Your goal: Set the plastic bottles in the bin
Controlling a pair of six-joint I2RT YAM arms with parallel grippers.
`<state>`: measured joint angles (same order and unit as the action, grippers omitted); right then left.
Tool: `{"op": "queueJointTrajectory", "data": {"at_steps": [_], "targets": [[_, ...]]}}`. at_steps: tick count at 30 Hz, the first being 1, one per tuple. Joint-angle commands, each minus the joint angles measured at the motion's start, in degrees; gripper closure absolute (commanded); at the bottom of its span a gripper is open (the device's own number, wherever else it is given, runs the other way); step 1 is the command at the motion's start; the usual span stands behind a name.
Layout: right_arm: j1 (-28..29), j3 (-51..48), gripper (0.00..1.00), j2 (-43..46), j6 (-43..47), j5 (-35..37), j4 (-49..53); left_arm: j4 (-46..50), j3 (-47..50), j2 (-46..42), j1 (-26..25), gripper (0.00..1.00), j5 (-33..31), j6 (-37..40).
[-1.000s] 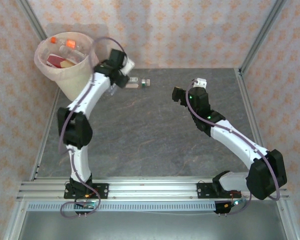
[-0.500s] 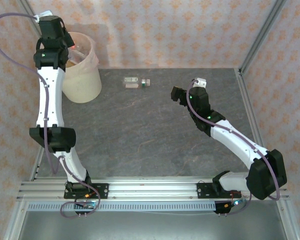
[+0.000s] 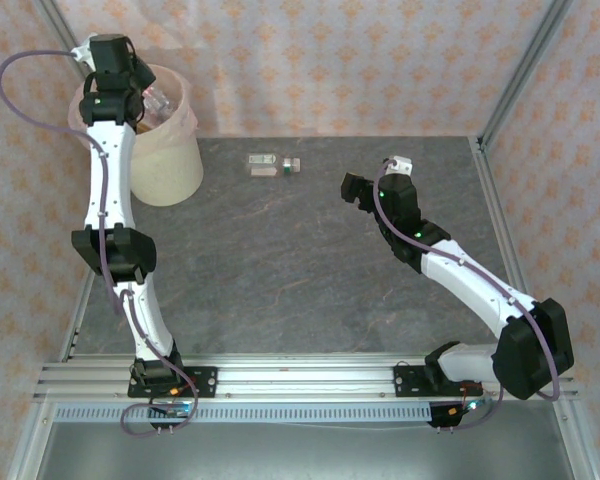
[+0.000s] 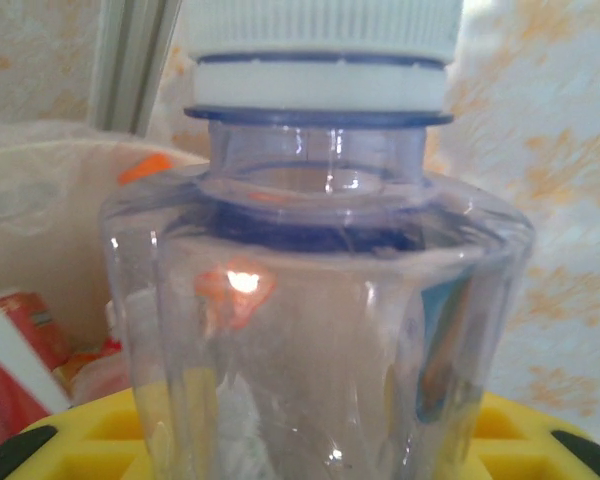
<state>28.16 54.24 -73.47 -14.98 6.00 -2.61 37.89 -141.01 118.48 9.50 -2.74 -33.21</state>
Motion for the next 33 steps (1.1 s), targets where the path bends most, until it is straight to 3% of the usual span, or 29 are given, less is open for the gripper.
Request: {"op": "queueJointTrajectory", "data": {"at_steps": [1,10,13,15,20,26,33], "targets": [[-0.2,2.0,0.01,-0.9,-0.1,0.4,-0.1,-5.0,-4.1,3.4,0.1,0.63,-0.1,-5.4],[-0.2,2.7,0.01,-2.2,0.8,1.3,0.3,-4.8,-16.2,16.8,0.1,0.59,2.3,-9.0],[-0.2,3.0,0.01,-2.7,0.6,0.9,0.6,-4.7,-17.7,18.4,0.2,0.44,1.5,-9.9],[-0.2,3.0,0.01,-2.8,0.6,0.8,0.9,-4.2,-18.2,18.1,0.2,0.27,0.5,-9.6],[-0.1,2.7,0.01,-2.7,0.7,0.9,1.0,-2.7,-18.2,14.5,0.3,0.13,-1.6,-6.0],[-0.2,2.5,0.01,-2.8,0.5,0.6,0.6,-0.3,-17.6,7.7,0.7,0.01,-1.7,-2.0],[-0.2,2.4,0.01,-3.9,0.1,0.0,-0.3,-4.5,-12.5,4.7,0.5,0.0,5.7,-3.0]]}}
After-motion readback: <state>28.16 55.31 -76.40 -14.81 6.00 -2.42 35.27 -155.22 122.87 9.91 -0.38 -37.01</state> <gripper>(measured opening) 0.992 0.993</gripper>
